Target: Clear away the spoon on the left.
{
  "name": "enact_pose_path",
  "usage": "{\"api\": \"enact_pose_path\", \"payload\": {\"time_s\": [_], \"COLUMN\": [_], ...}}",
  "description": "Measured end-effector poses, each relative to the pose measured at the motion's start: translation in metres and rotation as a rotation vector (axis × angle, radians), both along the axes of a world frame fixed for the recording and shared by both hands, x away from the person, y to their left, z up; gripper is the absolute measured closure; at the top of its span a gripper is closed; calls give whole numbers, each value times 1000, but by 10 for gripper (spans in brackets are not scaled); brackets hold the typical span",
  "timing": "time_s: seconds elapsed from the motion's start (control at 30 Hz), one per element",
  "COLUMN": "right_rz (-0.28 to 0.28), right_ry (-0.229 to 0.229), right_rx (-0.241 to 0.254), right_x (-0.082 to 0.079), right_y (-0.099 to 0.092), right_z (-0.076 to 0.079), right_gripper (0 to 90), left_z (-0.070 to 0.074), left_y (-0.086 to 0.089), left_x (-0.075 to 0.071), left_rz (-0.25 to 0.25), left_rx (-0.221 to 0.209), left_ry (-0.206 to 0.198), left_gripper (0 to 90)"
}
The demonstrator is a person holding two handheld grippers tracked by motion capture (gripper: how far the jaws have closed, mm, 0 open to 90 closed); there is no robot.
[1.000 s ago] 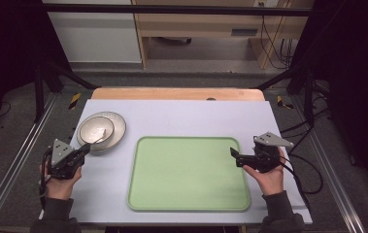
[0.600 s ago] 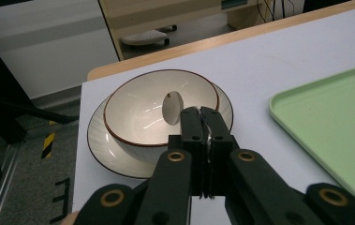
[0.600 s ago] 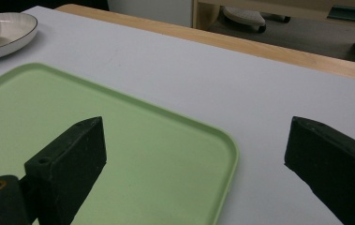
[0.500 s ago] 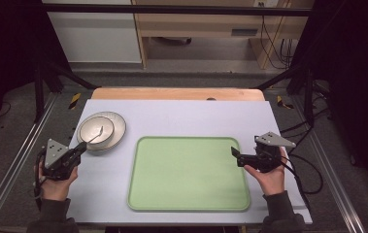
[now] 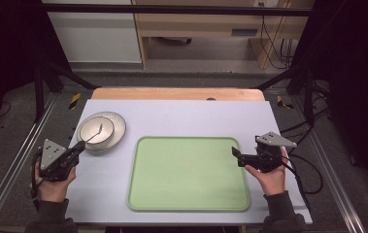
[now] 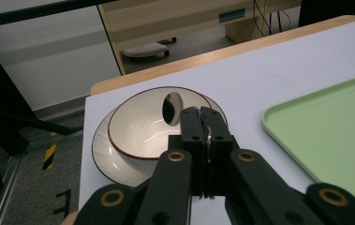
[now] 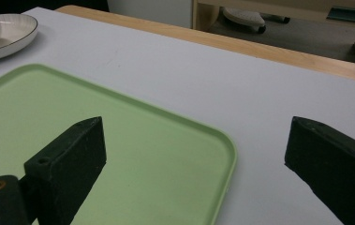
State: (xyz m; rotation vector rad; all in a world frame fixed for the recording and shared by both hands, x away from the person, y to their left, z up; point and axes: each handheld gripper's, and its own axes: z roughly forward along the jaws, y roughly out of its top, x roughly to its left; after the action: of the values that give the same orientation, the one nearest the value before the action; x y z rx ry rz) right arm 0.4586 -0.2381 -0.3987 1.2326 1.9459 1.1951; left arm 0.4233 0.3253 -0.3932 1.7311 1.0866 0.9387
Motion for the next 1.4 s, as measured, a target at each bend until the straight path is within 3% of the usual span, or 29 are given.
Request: {"api": "enact_pose_path", "payload": {"time_s": [0.47,1.4], "right_rz": [-6,-15], "right_ry": [-6,-3], "right_rx": [0,-2], "right_x": [0,-1], "right_y": [-2,-4], "right_z": [1,2], "right_gripper": [58,55], "left_z": [8,20], "left_y": [-1,-20], "left_x": [-7,-20], "left_rz": [-8,-86], "left_rx": [-1,22], "left_ry": [-32,-78], "left_gripper": [891,891]}}
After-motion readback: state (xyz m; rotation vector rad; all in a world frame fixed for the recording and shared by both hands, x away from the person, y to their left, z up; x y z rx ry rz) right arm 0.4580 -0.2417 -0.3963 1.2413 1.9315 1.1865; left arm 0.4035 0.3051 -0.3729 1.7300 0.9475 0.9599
